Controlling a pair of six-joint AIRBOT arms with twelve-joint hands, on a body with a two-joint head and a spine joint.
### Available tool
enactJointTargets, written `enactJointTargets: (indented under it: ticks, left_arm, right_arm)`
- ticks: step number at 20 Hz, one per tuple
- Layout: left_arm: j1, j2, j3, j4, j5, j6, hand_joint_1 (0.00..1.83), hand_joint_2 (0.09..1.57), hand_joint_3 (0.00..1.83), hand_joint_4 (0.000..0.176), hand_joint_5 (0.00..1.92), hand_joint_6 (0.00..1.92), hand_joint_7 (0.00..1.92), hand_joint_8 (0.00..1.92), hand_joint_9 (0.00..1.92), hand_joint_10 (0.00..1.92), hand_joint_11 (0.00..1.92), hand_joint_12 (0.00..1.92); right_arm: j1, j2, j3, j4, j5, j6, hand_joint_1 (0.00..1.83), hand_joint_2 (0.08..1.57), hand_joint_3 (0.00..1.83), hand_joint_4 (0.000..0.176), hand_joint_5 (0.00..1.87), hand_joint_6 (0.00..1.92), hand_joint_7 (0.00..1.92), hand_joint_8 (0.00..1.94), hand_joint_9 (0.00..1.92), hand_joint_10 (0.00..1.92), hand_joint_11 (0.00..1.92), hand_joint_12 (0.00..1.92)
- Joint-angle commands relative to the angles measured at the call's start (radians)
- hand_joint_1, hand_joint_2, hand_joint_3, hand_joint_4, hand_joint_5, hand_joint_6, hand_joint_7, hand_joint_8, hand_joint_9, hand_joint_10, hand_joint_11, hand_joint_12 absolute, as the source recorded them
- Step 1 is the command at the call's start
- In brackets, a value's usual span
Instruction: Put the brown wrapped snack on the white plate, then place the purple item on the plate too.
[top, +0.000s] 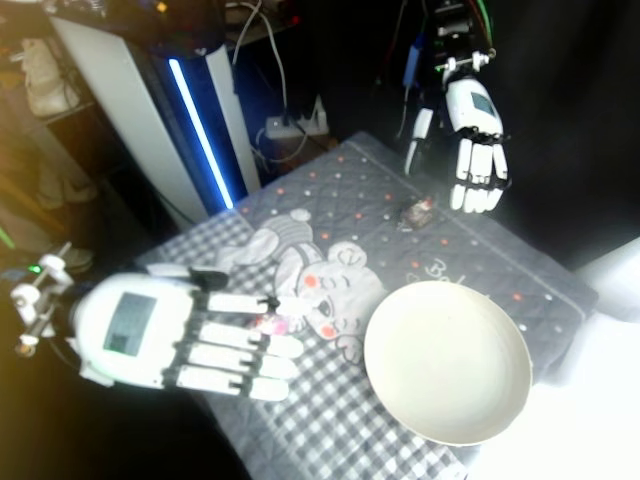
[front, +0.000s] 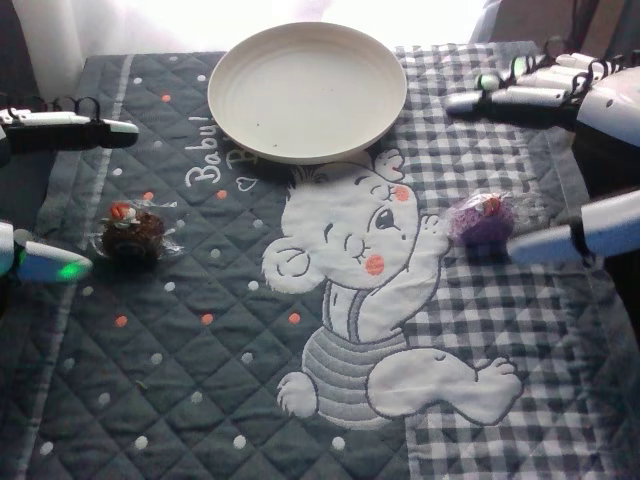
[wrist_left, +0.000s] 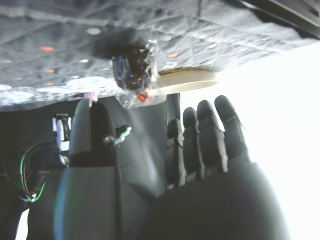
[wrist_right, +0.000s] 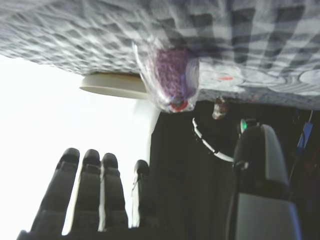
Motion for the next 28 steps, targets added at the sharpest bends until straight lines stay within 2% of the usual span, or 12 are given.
enactJointTargets:
  ticks: [1, 6, 12, 14, 16, 17, 20, 21, 22, 23, 27, 28]
  left_arm:
    - [-0.014, -0.004, 0.006, -0.016, -0.115, -0.005, 0.73, 0.91, 0.0, 0.14, 0.33, 0.0, 0.31, 0.0, 0.37, 0.01, 0.09, 0.76]
    - [-0.092, -0.08, 0.061, 0.045, -0.021, -0.005, 0.67, 0.95, 0.0, 0.136, 0.34, 0.0, 0.39, 0.01, 0.41, 0.01, 0.07, 0.85]
    - [-0.159, -0.149, 0.131, 0.121, 0.14, -0.005, 0.91, 0.88, 0.0, 0.055, 0.63, 0.0, 0.8, 0.01, 0.8, 0.03, 0.28, 1.06]
    - [-0.159, -0.153, 0.141, 0.126, 0.17, -0.005, 0.96, 0.9, 0.0, 0.046, 0.75, 0.01, 1.04, 0.05, 0.97, 0.1, 0.3, 1.41]
    - [-0.159, -0.156, 0.145, 0.13, 0.186, -0.005, 1.02, 0.9, 0.01, 0.02, 0.87, 0.01, 1.11, 0.43, 0.81, 1.04, 0.42, 1.6]
    - [-0.159, -0.162, 0.15, 0.13, 0.191, -0.005, 1.04, 0.91, 0.0, 0.02, 0.9, 0.01, 0.98, 0.89, 0.73, 1.4, 0.47, 1.71]
    - [-0.167, -0.194, 0.172, 0.127, 0.194, -0.006, 1.04, 0.94, 0.0, 0.014, 0.98, 0.01, 0.82, 1.48, 0.69, 1.85, 0.58, 1.92]
    - [-0.176, -0.204, 0.179, 0.128, 0.197, -0.006, 1.08, 1.01, 0.01, 0.097, 1.12, 0.54, 0.88, 1.31, 0.73, 1.75, 0.57, 1.92]
    - [-0.199, -0.215, 0.191, 0.129, 0.195, -0.007, 1.15, 1.05, 0.0, 0.0, 1.13, 0.7, 1.04, 1.0, 0.88, 1.48, 0.66, 1.83]
    - [-0.208, -0.217, 0.195, 0.13, 0.194, -0.007, 1.15, 1.05, 0.0, 0.0, 1.13, 0.7, 1.04, 1.0, 0.88, 1.48, 0.66, 1.83]
    - [-0.372, -0.285, 0.275, 0.211, 0.228, -0.007, 1.19, 1.01, 0.0, 0.0, 1.23, 0.54, 0.85, 1.76, 0.81, 1.91, 0.79, 1.92]
    - [-0.408, -0.306, 0.298, 0.233, 0.248, -0.007, 1.25, 1.08, 0.01, 0.0, 1.18, 0.42, 0.92, 1.39, 0.75, 1.63, 0.64, 1.84]
  right_arm:
    - [0.006, -0.002, 0.006, 0.034, 0.11, 0.002, 0.81, 1.0, 0.01, 0.157, 0.34, 0.0, 0.25, 0.0, 0.25, 0.02, 0.0, 0.83]
    - [0.006, -0.011, 0.009, 0.034, 0.11, 0.002, 0.8, 1.03, 0.0, 0.165, 0.32, 0.0, 0.24, 0.0, 0.24, 0.0, 0.0, 0.76]
    - [0.006, -0.015, 0.011, 0.033, 0.11, 0.002, 0.83, 1.03, 0.0, 0.154, 0.36, 0.0, 0.26, 0.0, 0.26, 0.0, 0.0, 0.82]
    - [0.006, -0.015, 0.011, 0.033, 0.11, 0.002, 0.83, 1.04, 0.0, 0.159, 0.36, 0.0, 0.26, 0.0, 0.26, 0.0, 0.0, 0.81]
    - [0.006, -0.015, 0.011, 0.033, 0.11, 0.002, 0.84, 1.04, 0.0, 0.154, 0.38, 0.0, 0.26, 0.0, 0.26, 0.0, 0.0, 0.78]
    - [0.006, -0.015, 0.011, 0.033, 0.11, 0.002, 0.87, 1.04, 0.0, 0.147, 0.39, 0.0, 0.25, 0.0, 0.26, 0.0, 0.0, 0.75]
    - [0.006, -0.015, 0.012, 0.033, 0.11, 0.002, 0.84, 1.06, 0.0, 0.148, 0.38, 0.0, 0.24, 0.0, 0.22, 0.0, 0.0, 0.66]
    - [0.006, -0.015, 0.012, 0.033, 0.11, 0.002, 0.85, 1.06, 0.0, 0.149, 0.39, 0.0, 0.24, 0.0, 0.23, 0.0, 0.0, 0.68]
    - [0.006, -0.015, 0.014, 0.031, 0.11, 0.002, 0.86, 1.06, 0.0, 0.156, 0.39, 0.0, 0.26, 0.0, 0.27, 0.01, 0.0, 0.84]
    - [0.006, -0.016, 0.015, 0.031, 0.11, 0.002, 0.86, 1.06, 0.0, 0.156, 0.39, 0.0, 0.26, 0.0, 0.27, 0.01, 0.0, 0.84]
    - [0.006, -0.023, 0.022, 0.028, 0.11, 0.002, 0.9, 1.05, 0.0, 0.135, 0.42, 0.01, 0.28, 0.01, 0.27, 0.01, 0.0, 0.81]
    - [0.006, -0.026, 0.024, 0.026, 0.11, 0.002, 0.87, 1.05, 0.0, 0.142, 0.43, 0.01, 0.29, 0.0, 0.28, 0.01, 0.0, 0.84]
